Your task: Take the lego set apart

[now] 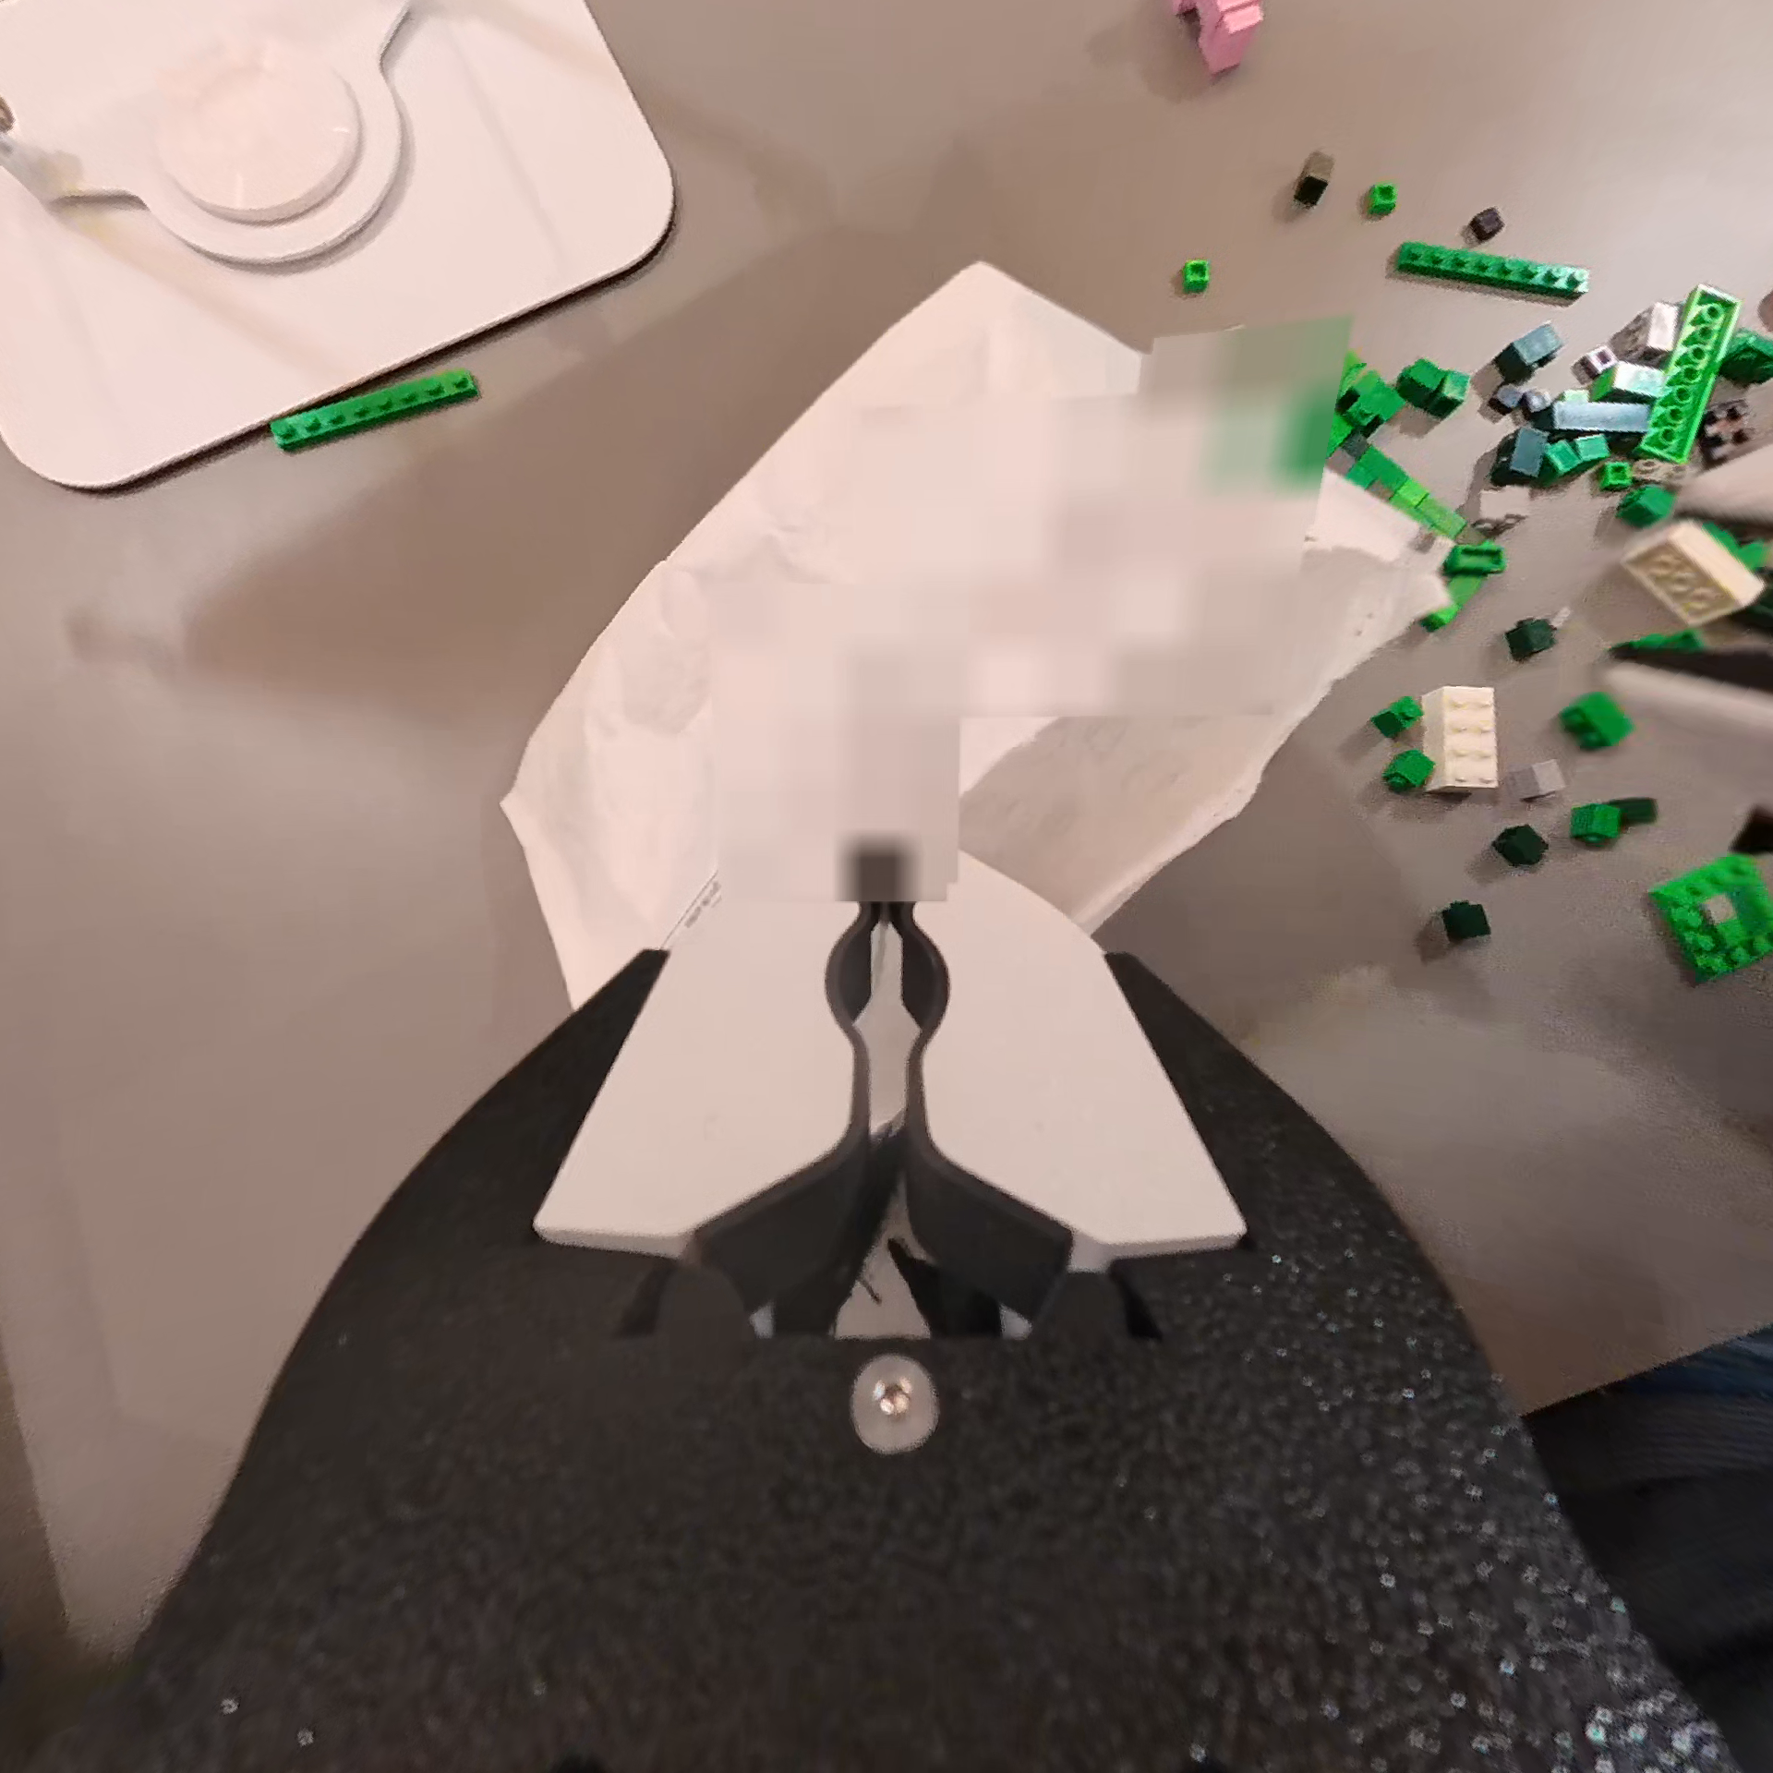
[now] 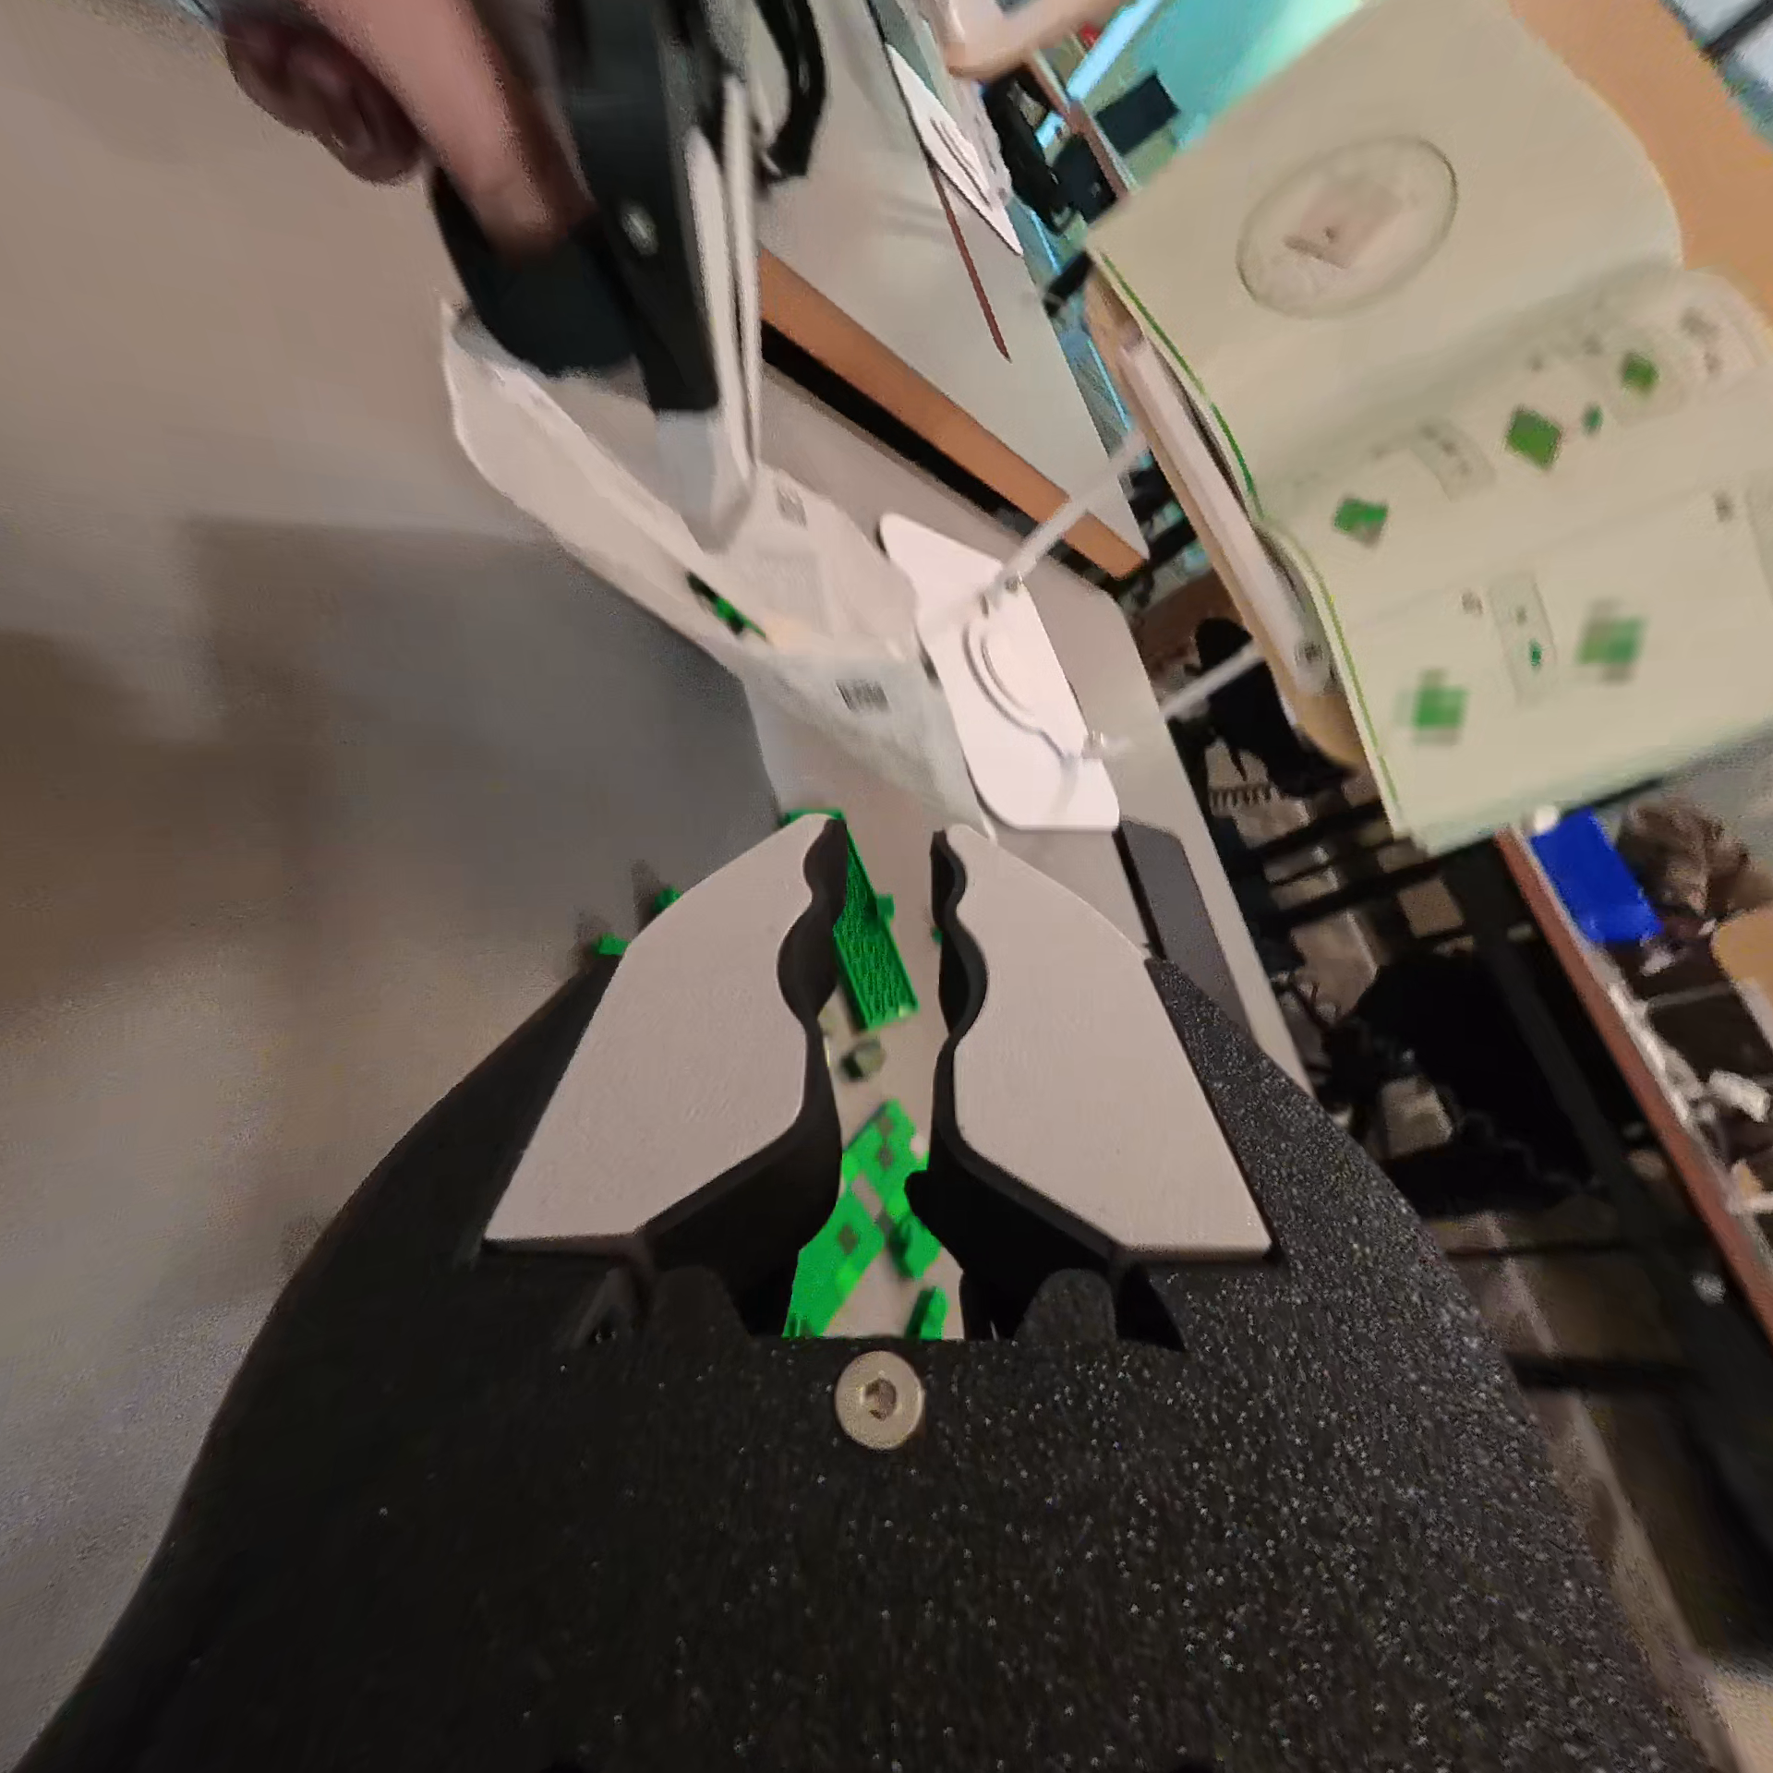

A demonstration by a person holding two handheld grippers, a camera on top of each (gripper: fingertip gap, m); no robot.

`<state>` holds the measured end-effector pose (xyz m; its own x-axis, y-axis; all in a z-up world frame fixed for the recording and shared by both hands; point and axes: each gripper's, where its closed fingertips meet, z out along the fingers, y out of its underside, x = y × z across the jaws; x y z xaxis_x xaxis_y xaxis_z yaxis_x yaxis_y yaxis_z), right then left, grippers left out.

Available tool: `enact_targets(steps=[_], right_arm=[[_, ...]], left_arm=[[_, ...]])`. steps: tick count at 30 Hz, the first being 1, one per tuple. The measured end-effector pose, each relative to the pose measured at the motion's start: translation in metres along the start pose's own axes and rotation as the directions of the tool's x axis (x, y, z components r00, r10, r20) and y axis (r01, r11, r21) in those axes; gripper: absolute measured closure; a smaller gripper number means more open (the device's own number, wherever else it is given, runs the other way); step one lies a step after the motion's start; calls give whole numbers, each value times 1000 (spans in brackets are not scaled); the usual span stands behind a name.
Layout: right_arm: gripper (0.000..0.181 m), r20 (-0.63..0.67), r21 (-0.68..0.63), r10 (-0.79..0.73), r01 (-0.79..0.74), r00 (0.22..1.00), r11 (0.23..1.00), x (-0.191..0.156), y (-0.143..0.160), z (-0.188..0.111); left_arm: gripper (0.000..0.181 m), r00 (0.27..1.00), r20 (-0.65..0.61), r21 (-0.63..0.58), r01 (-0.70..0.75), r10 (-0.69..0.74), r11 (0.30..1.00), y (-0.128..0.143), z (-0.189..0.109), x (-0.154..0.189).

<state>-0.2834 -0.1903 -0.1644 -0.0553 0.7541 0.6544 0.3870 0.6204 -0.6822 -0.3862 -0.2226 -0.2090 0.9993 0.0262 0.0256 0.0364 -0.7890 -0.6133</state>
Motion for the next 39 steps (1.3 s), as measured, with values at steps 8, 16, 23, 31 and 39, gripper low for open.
enact_targets(steps=[8, 16, 23, 31, 39], right_arm=[[166, -82, -26, 316, -319, 945, 947, 21, 95, -51], [167, -132, -98, 375, -388, 918, 916, 13, 141, -65], [167, -126, -105, 368, -381, 921, 919, 11, 143, -64], [166, -39, -108, 392, -394, 919, 913, 2, 141, -64], [168, 142, -229, 402, -365, 905, 902, -21, 158, -83]], left_arm=[[181, 1000, 7, -36, 11, -10, 999, 7, 5, -6], [181, 999, 26, -68, 36, -34, 997, 13, 12, -15], [181, 998, 50, -53, 52, -50, 997, 10, 15, -21], [181, 995, 76, -43, 66, -62, 997, 10, 12, -26], [181, 997, 52, -57, 56, -53, 997, 13, 15, -25]])
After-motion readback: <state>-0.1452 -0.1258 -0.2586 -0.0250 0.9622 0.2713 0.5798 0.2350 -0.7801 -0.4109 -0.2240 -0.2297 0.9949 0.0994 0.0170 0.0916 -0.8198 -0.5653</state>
